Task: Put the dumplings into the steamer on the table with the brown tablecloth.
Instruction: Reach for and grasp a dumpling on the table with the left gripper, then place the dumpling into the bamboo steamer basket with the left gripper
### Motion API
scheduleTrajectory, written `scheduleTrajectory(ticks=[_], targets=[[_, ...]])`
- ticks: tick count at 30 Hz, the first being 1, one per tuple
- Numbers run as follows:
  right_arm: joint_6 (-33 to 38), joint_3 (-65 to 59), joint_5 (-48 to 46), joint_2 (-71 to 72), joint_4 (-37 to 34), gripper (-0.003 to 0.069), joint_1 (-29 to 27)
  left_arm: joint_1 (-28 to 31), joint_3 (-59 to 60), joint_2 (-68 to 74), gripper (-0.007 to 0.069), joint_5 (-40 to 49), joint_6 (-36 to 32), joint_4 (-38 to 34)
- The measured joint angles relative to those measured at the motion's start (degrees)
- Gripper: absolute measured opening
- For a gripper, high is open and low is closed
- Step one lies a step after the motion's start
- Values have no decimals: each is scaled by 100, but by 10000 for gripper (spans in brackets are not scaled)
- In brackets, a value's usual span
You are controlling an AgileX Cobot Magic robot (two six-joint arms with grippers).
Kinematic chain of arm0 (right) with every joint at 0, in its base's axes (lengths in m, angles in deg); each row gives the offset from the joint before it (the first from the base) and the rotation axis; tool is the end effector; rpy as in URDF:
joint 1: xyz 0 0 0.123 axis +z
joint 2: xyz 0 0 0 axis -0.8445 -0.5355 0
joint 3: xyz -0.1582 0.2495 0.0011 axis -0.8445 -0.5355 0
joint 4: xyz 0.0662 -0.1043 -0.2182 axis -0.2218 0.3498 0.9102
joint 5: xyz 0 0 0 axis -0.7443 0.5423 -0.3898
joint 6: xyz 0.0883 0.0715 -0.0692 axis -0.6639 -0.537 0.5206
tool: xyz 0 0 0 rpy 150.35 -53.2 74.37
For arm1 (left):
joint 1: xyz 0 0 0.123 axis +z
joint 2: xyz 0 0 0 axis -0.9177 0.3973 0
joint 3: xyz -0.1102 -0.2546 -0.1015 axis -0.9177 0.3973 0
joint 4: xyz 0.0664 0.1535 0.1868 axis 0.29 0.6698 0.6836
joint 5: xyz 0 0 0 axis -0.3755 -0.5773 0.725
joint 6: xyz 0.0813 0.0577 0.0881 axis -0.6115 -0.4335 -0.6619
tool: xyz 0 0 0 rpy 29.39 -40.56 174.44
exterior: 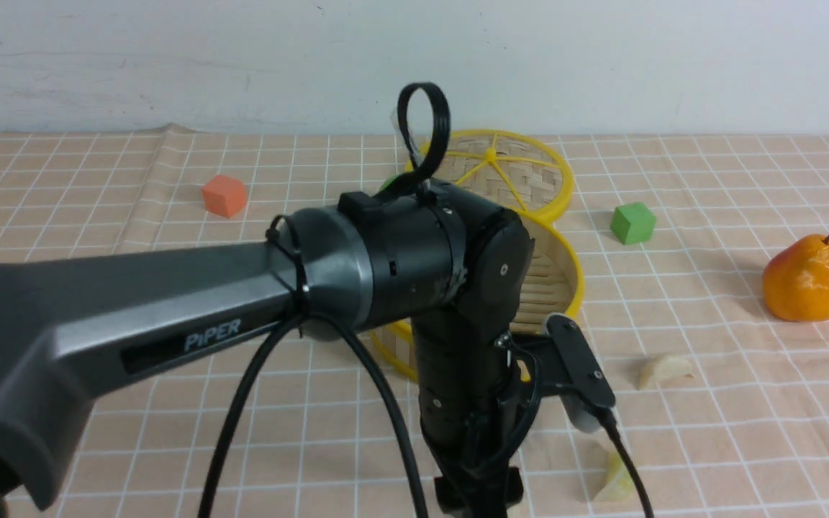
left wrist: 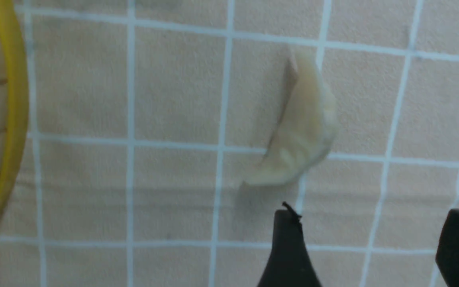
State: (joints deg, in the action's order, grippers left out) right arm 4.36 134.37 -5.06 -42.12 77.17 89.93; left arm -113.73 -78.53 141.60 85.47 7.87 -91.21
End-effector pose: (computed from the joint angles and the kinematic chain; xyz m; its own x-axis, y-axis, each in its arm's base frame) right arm 0.0859 0.0366 0.3646 -0.5716 -0.3606 -0.7370 -0.4603 0.8845 -0.0758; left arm 0.2703 -0.3148 0.1795 -0.1461 0.9727 -0.1801 0.9893 0.1443 -0.0229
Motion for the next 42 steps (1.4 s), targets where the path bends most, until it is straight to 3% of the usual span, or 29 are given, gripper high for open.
scheduleTrajectory(ticks=[9,13,16,18,25,29,33,42], targets=[[0,0,-107,0,-19,42,0,0,0,493,448,-643,-586,-166],[0,0,-128,0,-19,43,0,0,0,562,328,-711,-578,-163],[0,0,-128,0,-19,45,0,0,0,562,161,-711,-399,-163],[0,0,-128,0,-19,46,0,0,-30,550,153,-677,-182,-149],[0,0,-62,0,-19,48,0,48,-1296,476,162,-278,1491,42],[-8,0,64,0,-19,43,0,439,-2612,624,162,-259,3094,241],[-14,0,178,0,-62,44,0,872,-3558,1185,162,-277,3987,336],[-14,0,211,-115,-77,43,0,1174,-4177,2347,162,-367,4633,747]])
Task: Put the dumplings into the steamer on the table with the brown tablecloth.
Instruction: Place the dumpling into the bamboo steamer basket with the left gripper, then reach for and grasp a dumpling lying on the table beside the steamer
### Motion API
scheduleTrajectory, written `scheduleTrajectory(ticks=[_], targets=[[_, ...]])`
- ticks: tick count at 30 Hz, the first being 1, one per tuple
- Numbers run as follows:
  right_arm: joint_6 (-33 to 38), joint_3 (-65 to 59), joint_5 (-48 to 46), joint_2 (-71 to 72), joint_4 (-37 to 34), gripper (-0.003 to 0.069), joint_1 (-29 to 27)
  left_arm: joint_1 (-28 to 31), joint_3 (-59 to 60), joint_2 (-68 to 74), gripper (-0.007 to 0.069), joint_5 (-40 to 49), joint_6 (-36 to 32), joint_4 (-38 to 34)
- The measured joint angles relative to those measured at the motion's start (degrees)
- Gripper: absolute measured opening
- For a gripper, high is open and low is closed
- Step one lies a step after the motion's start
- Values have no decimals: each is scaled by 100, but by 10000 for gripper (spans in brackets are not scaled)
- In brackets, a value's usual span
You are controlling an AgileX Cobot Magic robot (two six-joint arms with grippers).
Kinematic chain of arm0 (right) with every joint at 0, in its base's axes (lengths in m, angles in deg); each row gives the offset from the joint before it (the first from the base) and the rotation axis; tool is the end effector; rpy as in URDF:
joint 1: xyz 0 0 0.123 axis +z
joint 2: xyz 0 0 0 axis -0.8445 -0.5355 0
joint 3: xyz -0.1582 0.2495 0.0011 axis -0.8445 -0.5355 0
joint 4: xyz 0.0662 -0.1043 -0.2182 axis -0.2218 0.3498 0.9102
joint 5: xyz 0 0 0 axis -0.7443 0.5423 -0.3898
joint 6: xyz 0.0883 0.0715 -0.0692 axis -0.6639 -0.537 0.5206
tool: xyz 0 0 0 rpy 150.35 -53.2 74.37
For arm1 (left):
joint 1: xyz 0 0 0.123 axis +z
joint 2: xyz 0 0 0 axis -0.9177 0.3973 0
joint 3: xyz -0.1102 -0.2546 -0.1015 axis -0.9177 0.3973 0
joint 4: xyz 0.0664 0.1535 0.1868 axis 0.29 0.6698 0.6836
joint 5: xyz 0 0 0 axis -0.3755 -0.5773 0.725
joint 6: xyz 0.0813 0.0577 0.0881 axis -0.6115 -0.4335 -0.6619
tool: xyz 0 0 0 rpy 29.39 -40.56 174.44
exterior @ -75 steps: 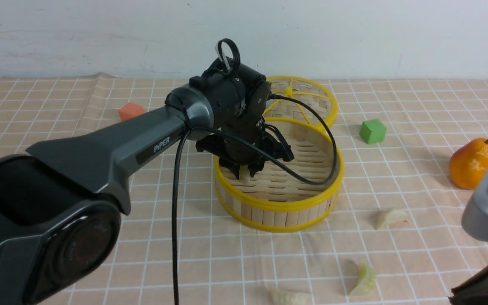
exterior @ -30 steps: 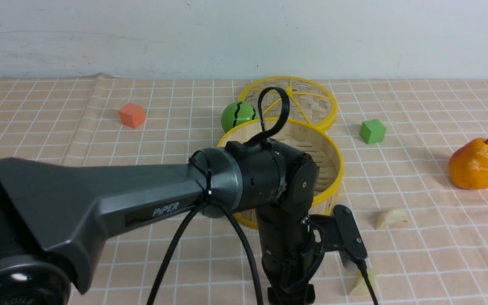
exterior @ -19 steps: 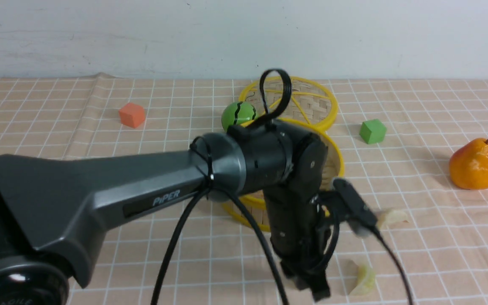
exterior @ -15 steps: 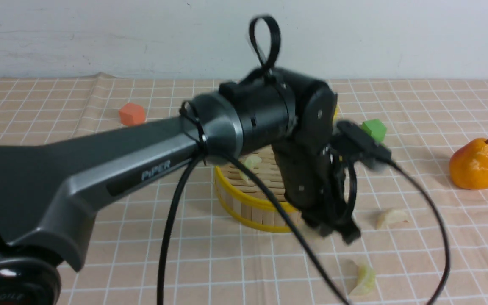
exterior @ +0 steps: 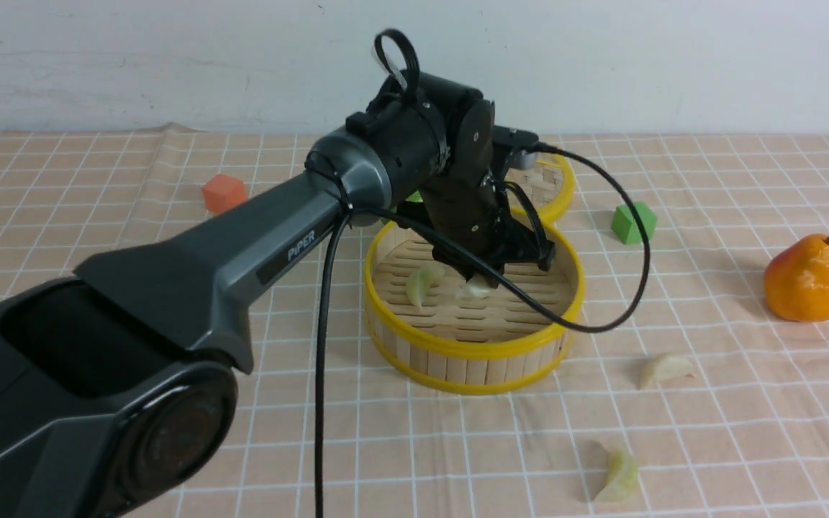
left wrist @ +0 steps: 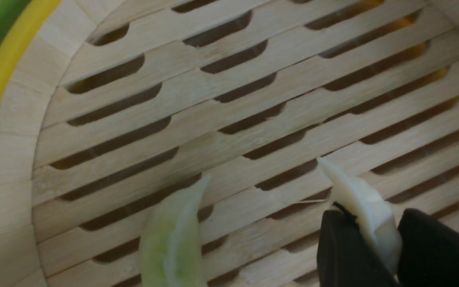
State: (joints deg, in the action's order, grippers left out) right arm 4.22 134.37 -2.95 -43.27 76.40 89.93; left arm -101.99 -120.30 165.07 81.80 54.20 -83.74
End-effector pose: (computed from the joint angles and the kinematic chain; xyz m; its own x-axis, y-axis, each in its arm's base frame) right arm 0.0919 0.0425 0.3661 -0.5630 -0.3510 -0.7482 -0.4669 0.8821 -0.0625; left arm 0.4544 -0.3237 0.1917 -0.7903 0.3716 -0.4873 0.4646 0.8818 -0.0812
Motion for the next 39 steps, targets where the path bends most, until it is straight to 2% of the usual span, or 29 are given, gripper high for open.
scheduleTrajectory(ticks=[5,13,16,21,23,28,29,31,33,37,39], targets=[[-109,0,5,-154,0,43,0,24,0,136,172,-19,39,80],[-295,0,13,-405,19,43,0,26,0,-12,353,-25,39,105],[-617,0,19,-528,138,36,0,26,0,-414,376,116,39,210],[-861,0,34,-829,269,-8,0,31,0,-1315,365,474,34,566],[-880,0,69,-1084,222,-20,0,86,-24,-1833,322,762,24,659],[-945,0,378,-1952,-16,-20,0,395,-50,-2955,132,1266,17,689],[-950,0,378,-1990,-30,-20,0,395,-50,-2955,123,1266,18,689],[-1027,0,688,-2464,-273,-20,0,491,67,-3436,23,1266,-68,722],[-1042,0,992,-2825,-470,-15,0,502,270,-3826,-14,1266,-146,729],[-1079,0,1562,-3522,-843,31,0,495,896,-4597,-14,1266,-183,693],[-1246,0,1855,-4058,-913,112,0,495,1488,-5111,-14,1266,-183,682]])
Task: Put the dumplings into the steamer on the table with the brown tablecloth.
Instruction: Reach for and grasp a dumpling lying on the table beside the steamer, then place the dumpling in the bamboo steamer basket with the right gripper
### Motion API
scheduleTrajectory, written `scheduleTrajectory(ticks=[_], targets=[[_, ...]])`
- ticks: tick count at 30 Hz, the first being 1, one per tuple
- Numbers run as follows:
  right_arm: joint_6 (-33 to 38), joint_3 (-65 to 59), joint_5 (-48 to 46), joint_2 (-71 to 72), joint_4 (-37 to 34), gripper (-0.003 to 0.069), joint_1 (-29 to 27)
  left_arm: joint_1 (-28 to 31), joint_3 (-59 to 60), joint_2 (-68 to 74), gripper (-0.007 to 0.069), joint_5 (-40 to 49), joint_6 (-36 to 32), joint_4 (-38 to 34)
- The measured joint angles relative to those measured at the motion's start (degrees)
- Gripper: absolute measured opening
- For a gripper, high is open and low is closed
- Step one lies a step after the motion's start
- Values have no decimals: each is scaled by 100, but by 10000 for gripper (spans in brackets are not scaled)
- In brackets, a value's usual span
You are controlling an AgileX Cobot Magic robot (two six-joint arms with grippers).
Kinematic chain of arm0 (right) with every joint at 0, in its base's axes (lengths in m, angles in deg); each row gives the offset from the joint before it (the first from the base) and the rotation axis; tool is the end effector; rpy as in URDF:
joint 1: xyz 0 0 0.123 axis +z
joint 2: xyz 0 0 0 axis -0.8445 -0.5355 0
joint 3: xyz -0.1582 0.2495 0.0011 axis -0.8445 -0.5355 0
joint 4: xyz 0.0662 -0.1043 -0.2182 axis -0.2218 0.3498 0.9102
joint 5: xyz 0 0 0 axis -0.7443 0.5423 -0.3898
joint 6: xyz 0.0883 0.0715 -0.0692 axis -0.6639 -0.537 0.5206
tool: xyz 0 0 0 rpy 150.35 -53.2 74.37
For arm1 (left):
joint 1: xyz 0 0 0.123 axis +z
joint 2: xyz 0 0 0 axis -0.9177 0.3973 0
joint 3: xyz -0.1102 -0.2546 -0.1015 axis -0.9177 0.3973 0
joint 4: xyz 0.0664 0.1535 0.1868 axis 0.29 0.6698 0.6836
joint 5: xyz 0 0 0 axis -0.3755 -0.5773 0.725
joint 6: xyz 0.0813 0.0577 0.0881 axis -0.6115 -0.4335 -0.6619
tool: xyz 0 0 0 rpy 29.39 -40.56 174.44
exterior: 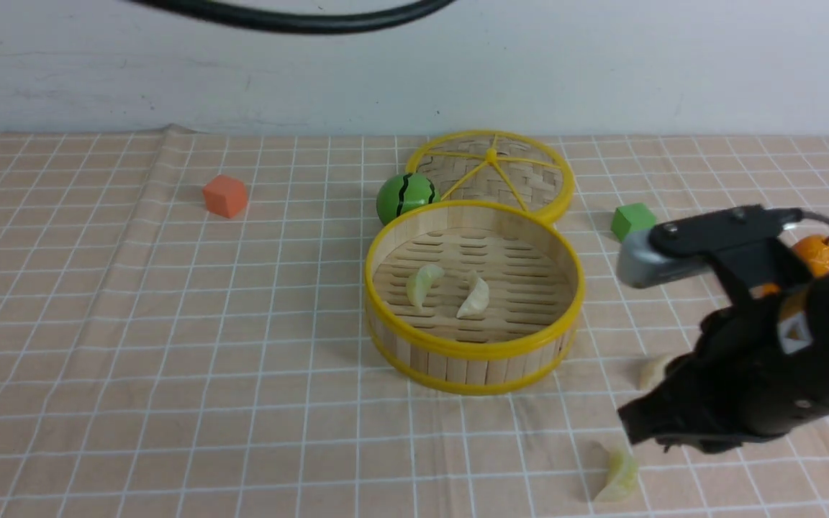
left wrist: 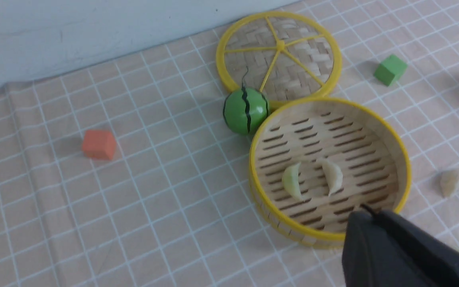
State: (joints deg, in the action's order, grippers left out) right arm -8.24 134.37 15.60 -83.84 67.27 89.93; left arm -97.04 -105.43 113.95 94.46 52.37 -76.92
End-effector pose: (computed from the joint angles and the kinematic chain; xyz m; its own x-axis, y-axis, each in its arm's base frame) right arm 0.2298 0.1515 0.2543 -0.8852 -0.2130 -0.4136 -0.3023 0.9391 0.1634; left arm 0.2822 -0.1494 0.4986 -0.5496 0.2260 -0.8043 0.3853 0.9228 -0.0040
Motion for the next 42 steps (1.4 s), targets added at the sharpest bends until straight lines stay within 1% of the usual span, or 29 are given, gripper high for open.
scheduleTrajectory(ticks=[3,5,6,7,8,9,10,12,13,14,15,16,17,18,19,20,21,22,23,24,25,27,30,32,33,35,38,42], targets=[[-377,0,295,-508,95,255,0,0,799,-639,-14,0,5,0],[-716,0,505,-823,296,356,0,0,1492,-1069,-14,0,11,0],[-982,0,638,-1045,447,428,0,0,1925,-1368,-14,0,29,-2],[-982,0,659,-1075,475,428,0,0,1999,-1419,-14,0,34,-2],[-1272,0,788,-1289,685,496,0,0,2590,-1831,-14,0,75,-7],[-1507,0,828,-1523,856,539,0,0,3100,-2193,-14,-38,128,-21],[-1647,0,833,-1634,939,559,0,0,3382,-2400,-14,-80,156,-26],[-1798,0,856,-1842,1081,570,0,0,3980,-2846,-14,-229,196,-26],[-1865,0,886,-1956,1123,569,0,0,4287,-3080,-14,-315,204,-26],[-1869,0,895,-1977,1123,568,0,0,4347,-3125,-14,-315,204,-26],[-1904,0,979,-2142,1155,547,0,0,4786,-3461,-14,-450,215,-26],[-1904,0,1041,-2213,1163,525,0,0,4985,-3649,-14,-504,220,-26],[-1904,0,1069,-2227,1163,520,0,0,5075,-3683,-14,-528,220,-26],[-1904,0,1139,-2298,1157,477,0,0,5398,-3942,-14,-611,220,-26],[-1904,0,1153,-2311,1150,463,0,0,5434,-3971,-14,-618,220,-26],[-1910,0,1171,-2370,1144,375,0,0,5696,-4212,-14,-664,222,-26],[-1910,0,1171,-2393,1144,336,0,0,5800,-4304,-14,-684,222,-26],[-1910,0,1171,-2394,1144,325,0,0,5819,-4304,-14,-684,222,-26],[-1910,5,1171,-2422,1144,243,0,0,5928,-4397,-14,-696,222,-26],[-1910,11,1165,-2421,1144,204,0,0,5966,-4430,-14,-696,250,-26],[-1910,23,1153,-2421,1144,191,0,0,5979,-4436,-14,-696,269,-26],[-1859,37,1100,-2416,1144,195,0,0,5979,-4436,-14,-702,307,-26],[-1592,125,864,-2310,1105,194,0,0,5992,-4436,-14,-707,330,-26],[-1247,401,626,-2149,1101,194,0,0,5996,-4436,-14,-707,330,-26],[-1186,475,605,-2116,1101,194,0,0,5996,-4436,-14,-707,330,-26],[-812,1055,314,-2009,1101,194,0,0,5996,-4436,-14,-707,330,-26],[-444,1883,56,-2100,1101,194,-45,0,5996,-4436,-14,-707,330,-26],[-222,3120,-134,-2654,1082,194,-327,0,5996,-4436,-14,-717,330,-26]])
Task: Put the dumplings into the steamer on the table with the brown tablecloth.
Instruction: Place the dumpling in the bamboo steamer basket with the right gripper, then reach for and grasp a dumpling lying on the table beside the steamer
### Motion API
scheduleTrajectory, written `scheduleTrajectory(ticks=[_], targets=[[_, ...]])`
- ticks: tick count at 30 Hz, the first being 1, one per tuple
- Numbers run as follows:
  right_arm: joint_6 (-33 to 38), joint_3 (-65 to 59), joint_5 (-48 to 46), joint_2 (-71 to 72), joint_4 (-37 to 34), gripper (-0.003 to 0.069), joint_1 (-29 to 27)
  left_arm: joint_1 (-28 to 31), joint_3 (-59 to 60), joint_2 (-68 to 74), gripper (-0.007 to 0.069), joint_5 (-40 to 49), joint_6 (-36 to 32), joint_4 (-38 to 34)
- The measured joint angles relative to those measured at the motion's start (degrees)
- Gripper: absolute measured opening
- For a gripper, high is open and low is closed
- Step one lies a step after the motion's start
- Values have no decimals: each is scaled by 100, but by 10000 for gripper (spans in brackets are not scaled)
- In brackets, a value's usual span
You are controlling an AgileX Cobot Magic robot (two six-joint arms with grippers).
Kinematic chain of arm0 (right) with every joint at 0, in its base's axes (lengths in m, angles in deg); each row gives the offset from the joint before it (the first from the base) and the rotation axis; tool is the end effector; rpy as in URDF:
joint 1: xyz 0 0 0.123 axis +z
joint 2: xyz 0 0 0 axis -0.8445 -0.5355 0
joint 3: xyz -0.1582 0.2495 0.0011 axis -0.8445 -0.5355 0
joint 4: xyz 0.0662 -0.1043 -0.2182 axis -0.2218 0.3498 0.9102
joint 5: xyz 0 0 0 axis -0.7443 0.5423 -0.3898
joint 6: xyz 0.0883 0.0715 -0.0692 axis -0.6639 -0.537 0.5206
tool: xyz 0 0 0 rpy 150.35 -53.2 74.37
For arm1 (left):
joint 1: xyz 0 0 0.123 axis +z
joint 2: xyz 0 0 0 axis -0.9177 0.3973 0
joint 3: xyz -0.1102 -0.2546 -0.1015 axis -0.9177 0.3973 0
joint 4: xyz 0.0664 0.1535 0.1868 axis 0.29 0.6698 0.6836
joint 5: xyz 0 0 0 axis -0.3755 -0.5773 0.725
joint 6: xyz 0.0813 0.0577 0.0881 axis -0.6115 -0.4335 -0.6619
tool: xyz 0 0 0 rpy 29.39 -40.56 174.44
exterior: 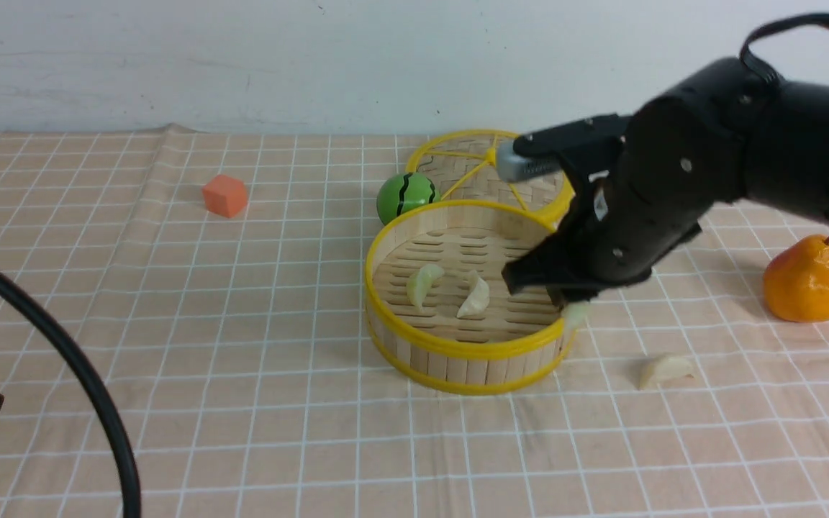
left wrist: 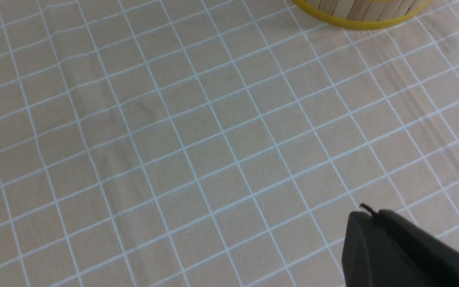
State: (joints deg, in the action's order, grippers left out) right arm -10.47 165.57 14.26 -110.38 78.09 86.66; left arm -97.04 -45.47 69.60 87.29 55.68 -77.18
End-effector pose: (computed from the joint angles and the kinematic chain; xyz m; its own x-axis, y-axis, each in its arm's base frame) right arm 0.3734 0.1914 0.2616 -0.8338 -0.2212 -0.5058 -0.2661 0.9638 0.0170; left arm 0.1191 -0.0549 0.3559 -0.6637 0.2395 -0.7086 0.3617 0.9320 -0.0238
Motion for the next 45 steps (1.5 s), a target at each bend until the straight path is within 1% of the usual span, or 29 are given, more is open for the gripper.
scheduleTrajectory(ticks=[1,2,5,11,16,20,22,23,25,26,27,28,30,31,33,35,36,38,39,40,42,44,45], targets=[[3,59,0,-38,0,194,-20,0,0,0,-14,0,0,0],[29,507,-47,-359,-6,194,-187,0,0,0,-14,0,0,-16],[82,1145,-46,-929,-32,194,-363,0,0,0,-14,0,0,-61],[202,2212,-46,-2147,-130,194,-414,0,0,0,-14,0,0,-66],[235,2634,-88,-2794,-172,194,-414,0,0,0,-14,0,0,-102],[235,2726,-110,-2858,-207,195,-414,0,0,0,-14,0,0,-151],[267,2748,-234,-2852,-322,240,-414,0,0,0,-14,0,0,-174],[326,2752,-340,-2823,-374,276,-414,0,0,0,-14,0,0,-174],[529,2792,-621,-2714,-466,351,-414,0,0,0,-14,5,0,-174],[762,2819,-842,-2551,-523,409,-414,0,0,0,-14,5,0,-174],[915,2831,-1049,-2422,-567,438,-414,0,0,0,-14,5,0,-174],[954,2839,-1093,-2350,-593,445,-414,0,0,0,-14,5,0,-174],[1499,2855,-1620,-1848,-697,517,-428,0,0,0,-14,5,5,-174],[1697,2855,-1797,-1588,-732,536,-448,0,0,0,-14,5,5,-174],[2081,2744,-1992,-1196,-821,557,-567,0,0,0,-14,1,5,-174],[2355,2502,-2014,-895,-954,563,-726,0,0,0,-14,-1,5,-174],[2384,2464,-2014,-864,-995,563,-774,0,0,0,-14,-6,5,-174],[2817,1815,-2040,-518,-1255,564,-1097,0,0,0,-14,-6,5,-174],[2858,1755,-2040,-494,-1278,564,-1126,0,0,0,-14,-6,5,-174],[3208,1254,-2045,-335,-1468,564,-1380,0,0,0,-14,-7,5,-174],[3758,649,-2033,-197,-1590,564,-1628,0,0,0,-13,-7,5,-174],[4249,134,-1889,-153,-1634,564,-1796,0,0,0,-13,-7,5,-174],[4300,134,-1861,-153,-1634,564,-1812,0,0,0,-13,-7,5,-174]])
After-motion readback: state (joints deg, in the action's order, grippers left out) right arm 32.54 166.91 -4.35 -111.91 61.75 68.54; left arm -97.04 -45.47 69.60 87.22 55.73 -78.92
